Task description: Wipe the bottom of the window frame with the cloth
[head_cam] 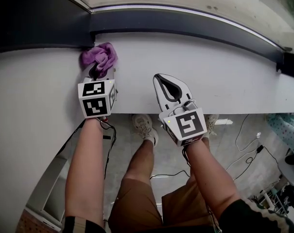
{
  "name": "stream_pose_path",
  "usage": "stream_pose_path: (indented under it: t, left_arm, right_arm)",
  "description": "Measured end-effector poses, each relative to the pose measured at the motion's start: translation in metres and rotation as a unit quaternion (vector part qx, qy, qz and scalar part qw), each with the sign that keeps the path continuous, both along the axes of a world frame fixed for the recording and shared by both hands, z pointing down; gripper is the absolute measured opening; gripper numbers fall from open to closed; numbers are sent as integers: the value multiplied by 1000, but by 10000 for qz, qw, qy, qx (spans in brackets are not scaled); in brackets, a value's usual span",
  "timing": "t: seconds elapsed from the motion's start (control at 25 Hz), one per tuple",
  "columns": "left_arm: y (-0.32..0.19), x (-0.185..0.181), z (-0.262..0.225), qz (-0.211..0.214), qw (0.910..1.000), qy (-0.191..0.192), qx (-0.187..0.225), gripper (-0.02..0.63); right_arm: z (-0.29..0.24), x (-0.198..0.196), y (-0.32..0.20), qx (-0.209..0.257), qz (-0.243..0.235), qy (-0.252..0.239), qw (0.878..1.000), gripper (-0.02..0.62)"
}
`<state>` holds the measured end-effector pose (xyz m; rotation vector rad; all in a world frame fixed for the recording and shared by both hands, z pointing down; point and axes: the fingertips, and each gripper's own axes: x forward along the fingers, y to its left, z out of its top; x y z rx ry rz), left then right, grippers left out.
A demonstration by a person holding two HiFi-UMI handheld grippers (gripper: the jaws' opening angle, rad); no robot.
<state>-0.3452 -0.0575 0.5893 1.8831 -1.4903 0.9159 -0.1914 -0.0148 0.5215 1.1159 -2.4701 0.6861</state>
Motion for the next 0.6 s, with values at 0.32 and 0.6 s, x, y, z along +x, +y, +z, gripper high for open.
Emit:
stream_pose_path:
  t: [0.32,0.6]
  left_arm:
    - [3,41,1,323,9995,13,-69,101]
    - [3,74,1,158,9998,-59,-126,101]
  right_arm:
    - [-1,25,1,-51,38,-23,10000,14]
    - [-5,55,-4,-78,114,29,9999,14]
